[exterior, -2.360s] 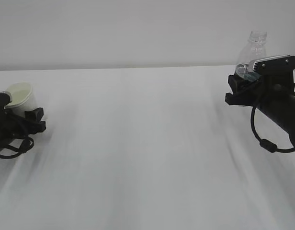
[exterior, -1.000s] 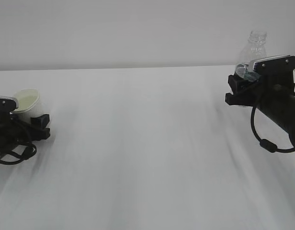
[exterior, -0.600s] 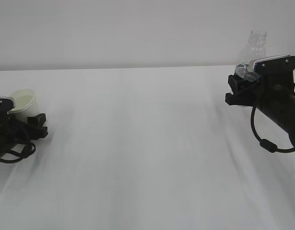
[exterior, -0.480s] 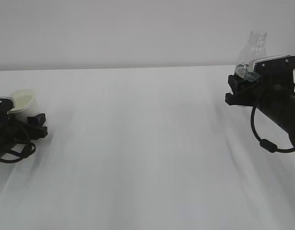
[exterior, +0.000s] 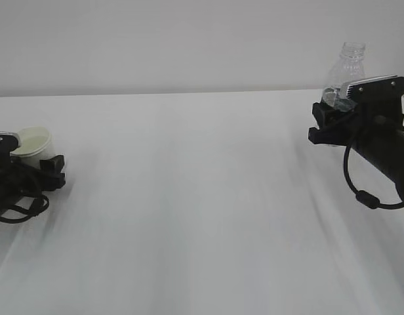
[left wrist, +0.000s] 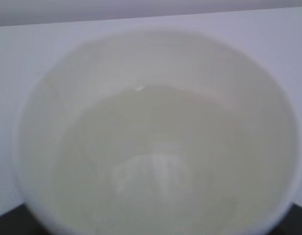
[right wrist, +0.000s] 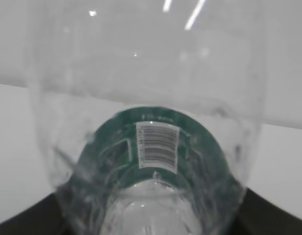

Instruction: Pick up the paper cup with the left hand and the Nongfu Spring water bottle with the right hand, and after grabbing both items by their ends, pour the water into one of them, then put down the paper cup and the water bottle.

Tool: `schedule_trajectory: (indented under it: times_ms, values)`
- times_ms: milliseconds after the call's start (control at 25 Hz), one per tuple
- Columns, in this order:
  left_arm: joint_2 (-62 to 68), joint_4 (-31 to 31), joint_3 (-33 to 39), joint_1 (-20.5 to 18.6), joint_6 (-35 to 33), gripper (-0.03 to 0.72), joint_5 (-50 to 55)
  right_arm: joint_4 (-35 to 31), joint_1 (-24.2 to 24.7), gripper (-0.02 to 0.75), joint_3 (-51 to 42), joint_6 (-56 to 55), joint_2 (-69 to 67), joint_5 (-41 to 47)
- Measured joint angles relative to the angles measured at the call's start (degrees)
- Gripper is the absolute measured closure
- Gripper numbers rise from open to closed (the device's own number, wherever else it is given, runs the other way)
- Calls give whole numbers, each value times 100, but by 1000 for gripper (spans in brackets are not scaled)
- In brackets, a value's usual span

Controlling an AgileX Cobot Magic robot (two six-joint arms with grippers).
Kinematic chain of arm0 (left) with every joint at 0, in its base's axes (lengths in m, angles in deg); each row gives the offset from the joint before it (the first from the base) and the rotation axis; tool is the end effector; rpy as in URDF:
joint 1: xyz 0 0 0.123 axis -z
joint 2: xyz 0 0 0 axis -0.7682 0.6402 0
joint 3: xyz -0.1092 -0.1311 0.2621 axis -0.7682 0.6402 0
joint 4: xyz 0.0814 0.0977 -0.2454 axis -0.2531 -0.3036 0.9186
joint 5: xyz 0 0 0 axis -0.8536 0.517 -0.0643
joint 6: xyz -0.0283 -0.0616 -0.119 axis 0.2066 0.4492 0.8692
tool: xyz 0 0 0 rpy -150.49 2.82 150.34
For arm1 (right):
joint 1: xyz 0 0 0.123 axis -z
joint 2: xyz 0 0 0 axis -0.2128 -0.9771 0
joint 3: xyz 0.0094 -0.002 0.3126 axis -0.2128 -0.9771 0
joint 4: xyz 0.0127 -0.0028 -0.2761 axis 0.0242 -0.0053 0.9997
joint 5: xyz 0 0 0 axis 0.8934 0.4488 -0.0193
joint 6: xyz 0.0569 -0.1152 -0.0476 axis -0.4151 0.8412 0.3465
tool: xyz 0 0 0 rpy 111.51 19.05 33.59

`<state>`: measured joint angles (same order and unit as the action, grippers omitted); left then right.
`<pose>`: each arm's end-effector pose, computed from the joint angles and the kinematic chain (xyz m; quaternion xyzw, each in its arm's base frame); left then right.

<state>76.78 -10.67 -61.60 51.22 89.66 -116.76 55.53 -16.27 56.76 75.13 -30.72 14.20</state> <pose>0.4050 -0.0102 0.0375 0.0073 0.8067 -0.0181 0.5906 0.4342 0.0392 0.1228 -0.0924 0.7549 0.0088 0.6492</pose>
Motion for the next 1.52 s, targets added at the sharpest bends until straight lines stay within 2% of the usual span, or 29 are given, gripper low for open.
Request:
schedule_trajectory:
  times_ms: [200,1040,1520]
  values:
    - [0,0,-13,0,0,137,-87,0,0,332,0,0,0,0]
    - [-78,13,-2,0,-3,132,-107,0,0,333,0,0,0,7]
    - [-358,90,590,0,-3,132,-131,0,0,332,0,0,0,7]
